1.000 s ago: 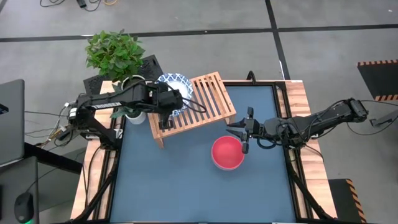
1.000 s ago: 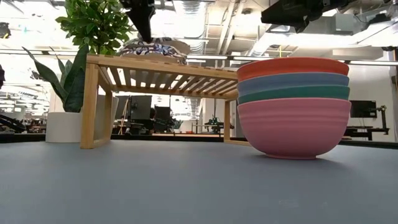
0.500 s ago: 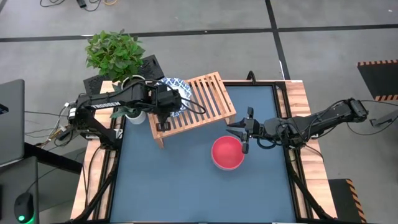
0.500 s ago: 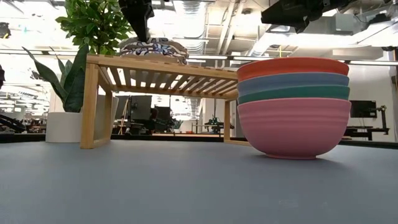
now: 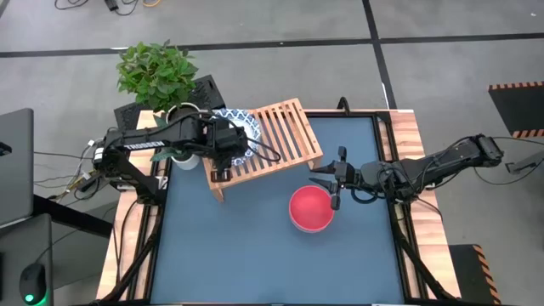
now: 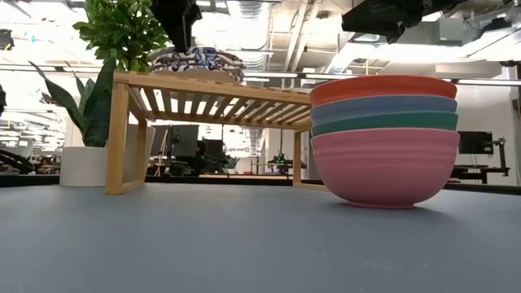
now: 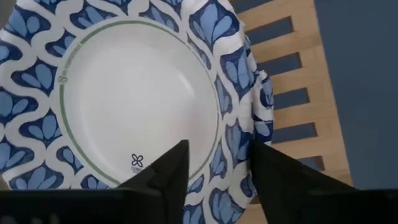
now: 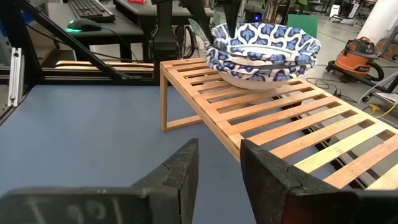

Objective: Place and stack bowls onto a shelf
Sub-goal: Stack the blue patterned bowl on top of the blue patterned bowl on the shelf, then put the orange bowl on the shelf

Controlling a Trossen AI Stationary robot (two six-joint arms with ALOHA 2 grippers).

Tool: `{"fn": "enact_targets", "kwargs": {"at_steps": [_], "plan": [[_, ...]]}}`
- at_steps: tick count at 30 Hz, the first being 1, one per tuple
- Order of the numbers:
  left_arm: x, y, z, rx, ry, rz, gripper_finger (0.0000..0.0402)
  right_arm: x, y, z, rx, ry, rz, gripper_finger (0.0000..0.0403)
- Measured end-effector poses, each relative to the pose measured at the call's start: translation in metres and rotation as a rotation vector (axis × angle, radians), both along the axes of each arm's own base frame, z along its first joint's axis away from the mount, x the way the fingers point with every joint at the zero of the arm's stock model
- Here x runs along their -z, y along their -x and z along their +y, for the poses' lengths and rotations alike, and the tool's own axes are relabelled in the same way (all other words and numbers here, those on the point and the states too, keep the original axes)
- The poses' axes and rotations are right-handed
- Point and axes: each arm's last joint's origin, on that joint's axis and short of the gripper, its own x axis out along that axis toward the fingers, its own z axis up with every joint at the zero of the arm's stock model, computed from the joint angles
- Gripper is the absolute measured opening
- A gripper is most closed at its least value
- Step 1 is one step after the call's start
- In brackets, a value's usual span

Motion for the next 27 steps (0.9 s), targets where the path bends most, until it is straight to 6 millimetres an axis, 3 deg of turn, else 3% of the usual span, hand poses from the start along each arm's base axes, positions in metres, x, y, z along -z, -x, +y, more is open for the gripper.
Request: {"fn": "enact_targets", "kwargs": {"at_steps": [4,15,27], "plan": [[-0.002,0.002,-0.003,0.008,-0.013,-0.006,0.017,0.0,0.0,0.0,0.0,0.0,0.0,0.0153],[-0.005,0.004,-0.002,0.008,-0.082,0.014,0.017,0.0,0.0,0.0,-0.001,0.001,0.0,0.0154],[-0.042,0.007,-0.009,0.048,0.056,-0.146,0.0169,0.0,0.0,0.0,-0.001,0.001,0.0,0.0154]]}}
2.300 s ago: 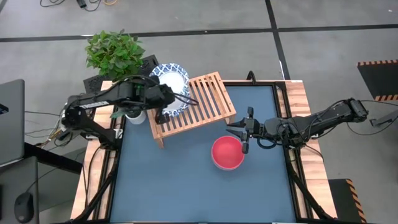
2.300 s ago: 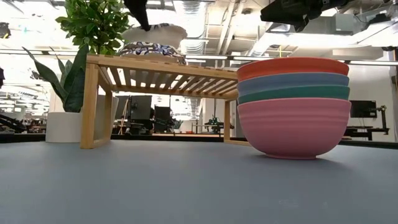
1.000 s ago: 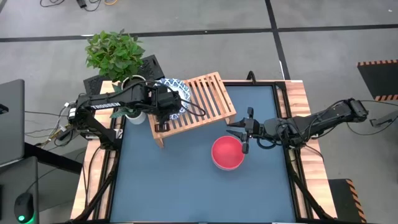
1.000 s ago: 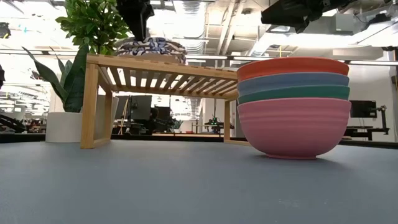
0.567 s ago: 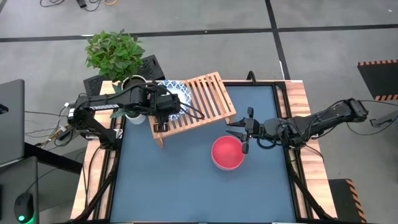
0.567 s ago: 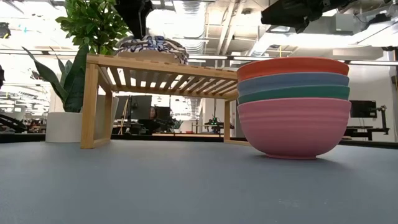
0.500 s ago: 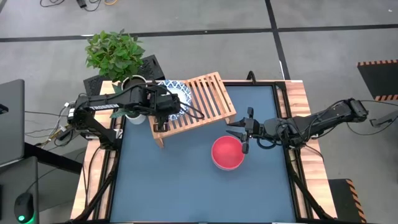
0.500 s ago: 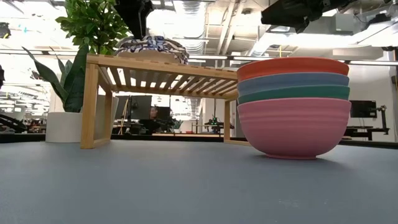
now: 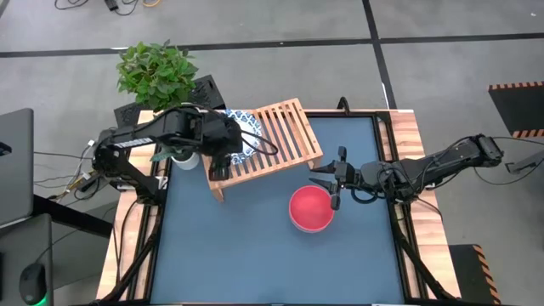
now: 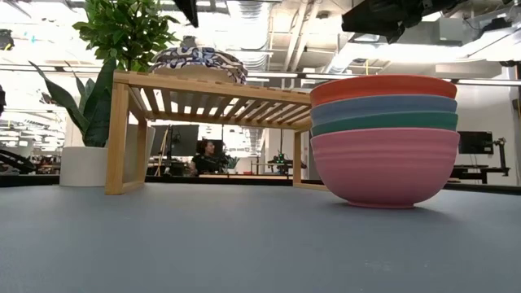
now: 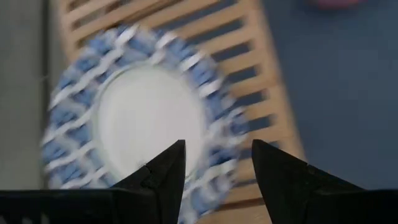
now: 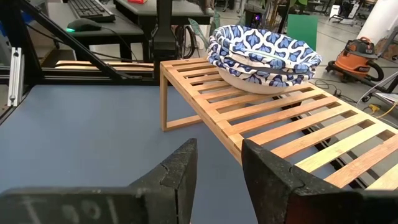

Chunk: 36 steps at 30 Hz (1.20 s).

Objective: Place and stack bowls onto a shelf
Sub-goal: Put the orange bowl on the shelf

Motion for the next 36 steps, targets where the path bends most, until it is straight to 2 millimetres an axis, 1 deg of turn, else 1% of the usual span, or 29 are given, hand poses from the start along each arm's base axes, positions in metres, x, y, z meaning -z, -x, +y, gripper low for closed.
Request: {"fn": "enact_targets", "kwargs": {"at_steps": [2,4,6,8,12,14,16,18,20,22,24,27,33,36], "plan": [[-0.003,-0.005,-0.008,0.074,0.072,-0.063,0.0169,0.0,0.0,0.0,-0.001,0.0,0.0,0.0154],[-0.006,-0.014,-0.022,0.193,0.124,-0.134,0.0169,0.0,0.0,0.0,-0.001,0.0,0.0,0.0154],[-0.005,-0.028,-0.041,0.324,0.122,-0.192,0.0169,0.0,0.0,0.0,-0.001,0.0,0.0,0.0154],[0.001,-0.044,-0.06,0.44,0.088,-0.22,0.0169,0.0,0.0,0.0,-0.001,0.0,0.0,0.0154],[0.025,-0.075,-0.096,0.622,0.033,-0.212,0.0169,0.0,0.0,0.0,-0.001,0.001,0.003,0.0154],[0.043,-0.091,-0.11,0.685,0.014,-0.181,0.0169,0.0,0.0,0.0,-0.001,0.001,0.003,0.0154],[0.065,-0.108,-0.119,0.738,-0.006,-0.134,0.0169,0.001,0.0,0.0,0.0,0.003,0.008,0.0154],[0.088,-0.123,-0.125,0.774,-0.027,-0.09,0.0169,0.003,0.001,-0.001,0.008,0.01,0.031,0.0154],[0.105,-0.135,-0.126,0.783,-0.06,-0.06,0.0169,0.006,0.002,-0.003,0.049,0.028,0.062,0.0153],[0.118,-0.145,-0.125,0.784,-0.085,-0.04,0.0169,0.007,0.006,-0.008,0.146,0.07,0.093,0.0151],[0.128,-0.151,-0.123,0.788,-0.095,-0.025,0.0169,0.006,0.011,-0.013,0.271,0.126,0.103,0.0148],[0.131,-0.156,-0.12,0.793,-0.107,-0.039,0.0169,-0.001,0.021,-0.02,0.371,0.194,0.101,0.0146],[0.127,-0.163,-0.113,0.837,-0.151,-0.099,0.0169,-0.018,0.04,-0.029,0.403,0.171,0.014,0.0145],[0.128,-0.167,-0.108,0.9,-0.116,-0.135,0.0169,-0.023,0.049,-0.03,0.4,0.163,-0.003,0.0145]]}}
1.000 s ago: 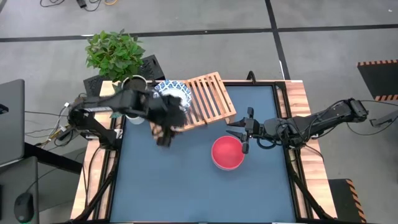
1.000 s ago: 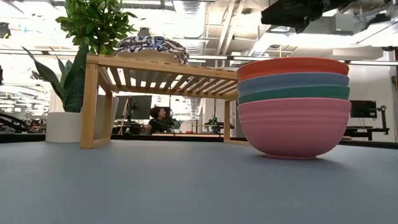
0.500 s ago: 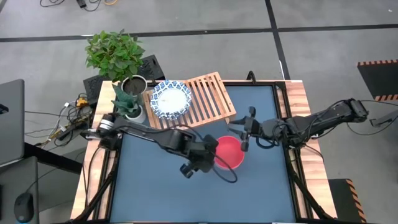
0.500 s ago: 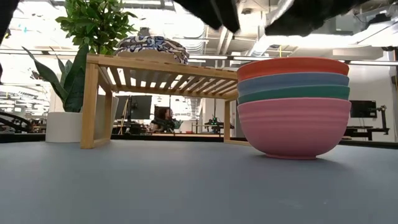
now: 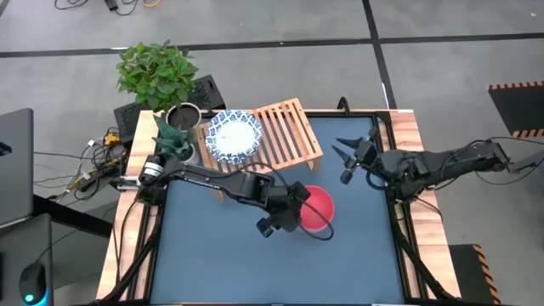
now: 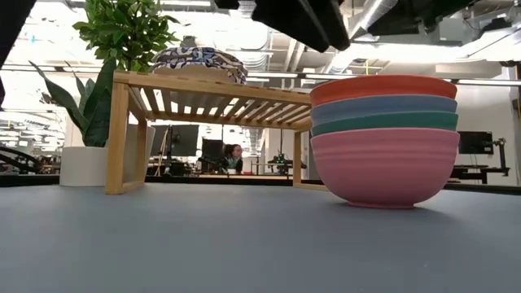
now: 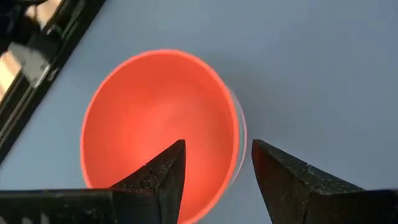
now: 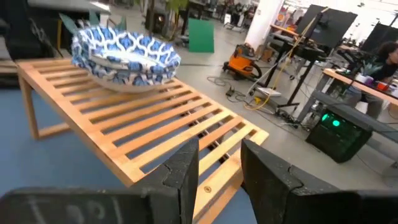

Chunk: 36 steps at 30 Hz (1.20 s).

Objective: Place and stack bowls onto a shelf
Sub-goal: Put the orange bowl on the shelf

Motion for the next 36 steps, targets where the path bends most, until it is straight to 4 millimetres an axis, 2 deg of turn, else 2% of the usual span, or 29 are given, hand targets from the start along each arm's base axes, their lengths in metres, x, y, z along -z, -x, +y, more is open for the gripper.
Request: {"fn": "enact_targets", "kwargs": {"at_steps": [4,9,20,30,36], "plan": [[0.016,-0.008,0.006,0.032,0.017,0.035,0.0169,-0.001,0.009,-0.001,-0.003,-0.027,-0.008,0.0145],[0.025,-0.016,0.014,0.04,0.025,0.026,0.0169,0.002,0.014,-0.001,-0.021,-0.078,-0.005,0.0145],[0.055,-0.019,0.022,-0.001,0.013,0.161,0.0163,0.004,0.015,0.002,-0.038,-0.087,0.01,0.0145],[0.051,-0.019,0.018,0.001,0.018,0.141,0.0052,0.004,0.015,0.002,-0.037,-0.088,0.01,0.0145],[0.049,-0.019,0.016,-0.012,0.038,0.146,0.0029,0.004,0.015,0.002,-0.036,-0.093,0.006,0.0145]]}}
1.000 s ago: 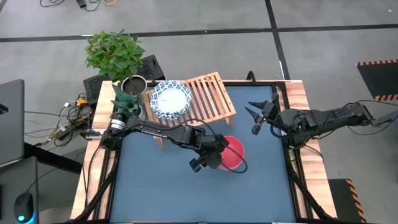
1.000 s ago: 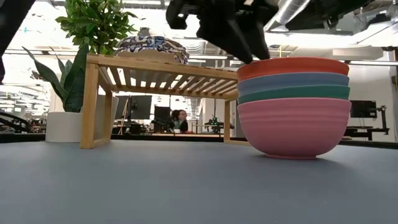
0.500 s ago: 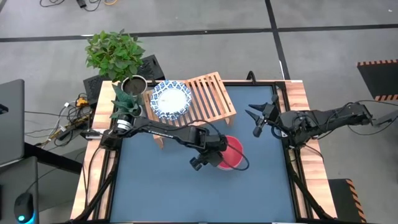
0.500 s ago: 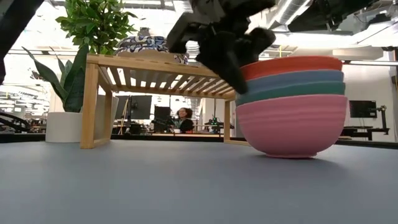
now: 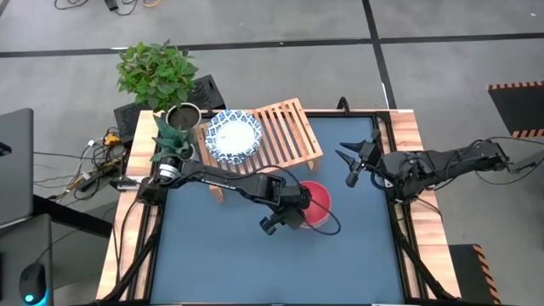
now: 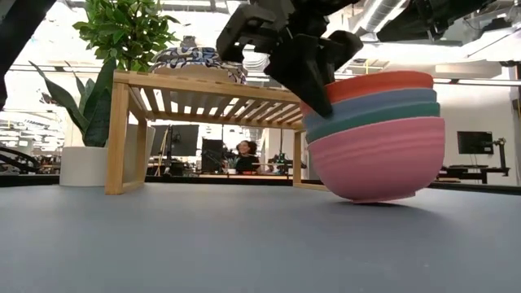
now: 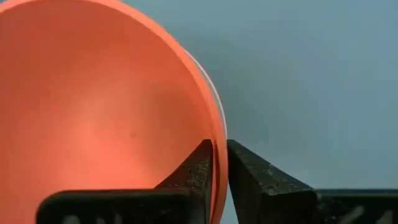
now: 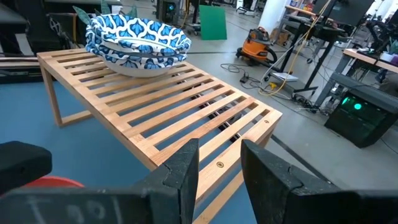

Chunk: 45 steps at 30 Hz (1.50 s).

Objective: Place and stack bowls onto a shelf
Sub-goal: Put the orange bowl on the shelf

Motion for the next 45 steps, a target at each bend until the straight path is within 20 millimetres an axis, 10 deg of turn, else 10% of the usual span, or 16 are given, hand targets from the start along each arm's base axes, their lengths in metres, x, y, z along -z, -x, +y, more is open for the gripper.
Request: {"fn": "enact_targets", "kwargs": {"at_steps": [16,27,45], "plan": [[-0.006,-0.001,0.0,-0.034,0.017,-0.019,0.0122,0.0,0.0,0.0,-0.007,-0.002,0.004,0.0145],[-0.006,-0.001,-0.002,-0.031,0.021,-0.016,0.001,0.0,0.0,0.0,-0.006,-0.003,0.003,0.0145],[-0.052,0.0,-0.024,-0.026,0.137,-0.087,0.0,0.0,0.0,0.0,-0.006,-0.001,0.004,0.0145]]}}
